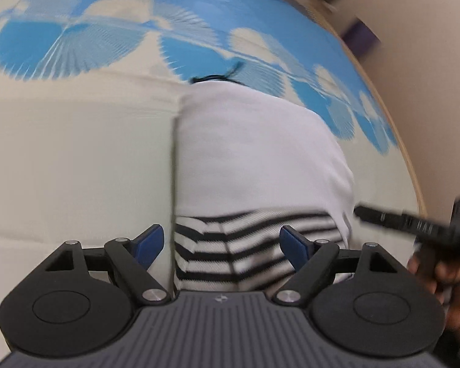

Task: Fold small clothes

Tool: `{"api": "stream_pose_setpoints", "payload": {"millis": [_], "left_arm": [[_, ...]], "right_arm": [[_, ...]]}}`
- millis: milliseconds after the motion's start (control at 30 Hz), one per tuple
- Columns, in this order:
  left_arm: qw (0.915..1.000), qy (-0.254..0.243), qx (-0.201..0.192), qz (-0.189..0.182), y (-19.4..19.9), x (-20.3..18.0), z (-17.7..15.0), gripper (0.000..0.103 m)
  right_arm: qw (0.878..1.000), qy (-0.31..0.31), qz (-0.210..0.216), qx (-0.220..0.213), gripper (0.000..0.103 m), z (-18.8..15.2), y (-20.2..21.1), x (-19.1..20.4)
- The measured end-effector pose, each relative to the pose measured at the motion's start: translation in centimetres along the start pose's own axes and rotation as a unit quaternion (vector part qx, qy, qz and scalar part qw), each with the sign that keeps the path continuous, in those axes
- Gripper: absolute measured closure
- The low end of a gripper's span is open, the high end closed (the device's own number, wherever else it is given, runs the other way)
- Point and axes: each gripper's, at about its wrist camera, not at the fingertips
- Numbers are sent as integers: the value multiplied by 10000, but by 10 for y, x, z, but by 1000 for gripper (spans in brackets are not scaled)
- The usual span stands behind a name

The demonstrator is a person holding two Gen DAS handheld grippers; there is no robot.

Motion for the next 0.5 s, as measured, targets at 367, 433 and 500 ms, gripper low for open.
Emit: {"api": "stream_pose_setpoints", "payload": {"millis": [367,433,500], "left_arm": [[9910,1116,-71,-743,-45,55,27,12],[9887,1227,-37,-856,-53,58,28,12],[9868,1296,-19,-974,-61,59,28,12]], "right_arm": [[9969,-386,34,685,23,2,-58,6],[9966,-390,63,728,23,3,-62,5],[9964,-398,137,736,37,4,-62,5]]}}
Point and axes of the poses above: each gripper's, at about its wrist camera, not at the fingertips, and y roughly against the way its jaws point, x to its left, z to its top, and after that the axes turned 15 degrees about -z, right-handed
